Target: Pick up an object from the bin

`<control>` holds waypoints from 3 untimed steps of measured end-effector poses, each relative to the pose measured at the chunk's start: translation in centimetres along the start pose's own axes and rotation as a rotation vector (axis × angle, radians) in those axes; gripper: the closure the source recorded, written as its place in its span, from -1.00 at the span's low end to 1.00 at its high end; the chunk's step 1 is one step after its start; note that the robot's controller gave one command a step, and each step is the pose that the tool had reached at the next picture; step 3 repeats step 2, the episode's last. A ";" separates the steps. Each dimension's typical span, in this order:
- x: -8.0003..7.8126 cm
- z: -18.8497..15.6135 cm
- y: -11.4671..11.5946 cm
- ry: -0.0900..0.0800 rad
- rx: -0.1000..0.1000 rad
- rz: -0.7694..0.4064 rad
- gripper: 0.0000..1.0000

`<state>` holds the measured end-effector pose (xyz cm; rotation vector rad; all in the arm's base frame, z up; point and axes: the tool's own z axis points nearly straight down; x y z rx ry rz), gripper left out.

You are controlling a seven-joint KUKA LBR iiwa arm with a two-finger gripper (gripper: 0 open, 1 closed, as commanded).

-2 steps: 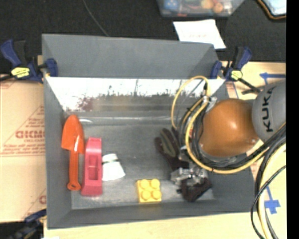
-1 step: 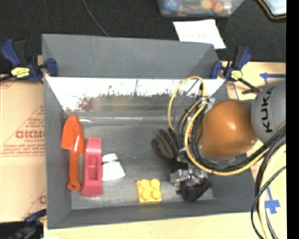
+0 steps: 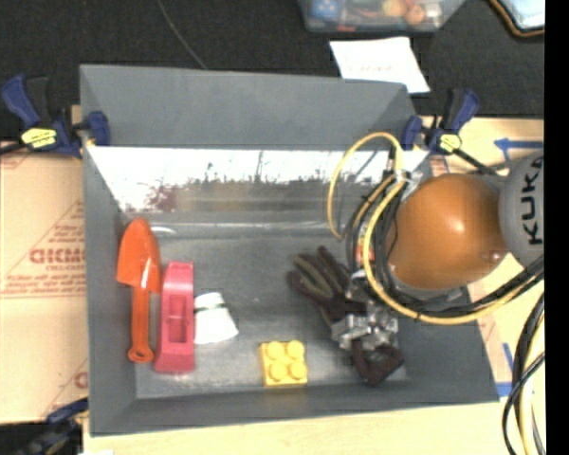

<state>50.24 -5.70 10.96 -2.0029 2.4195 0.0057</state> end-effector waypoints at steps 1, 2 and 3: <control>0.0 -3.7 -0.1 0.000 0.004 0.000 1.00; 0.0 -6.1 -0.3 -0.001 0.009 0.002 1.00; 0.0 -6.1 -0.3 -0.001 0.009 0.002 1.00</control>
Offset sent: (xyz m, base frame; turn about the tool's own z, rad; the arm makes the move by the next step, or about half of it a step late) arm 0.0012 -0.0003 0.0723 0.0000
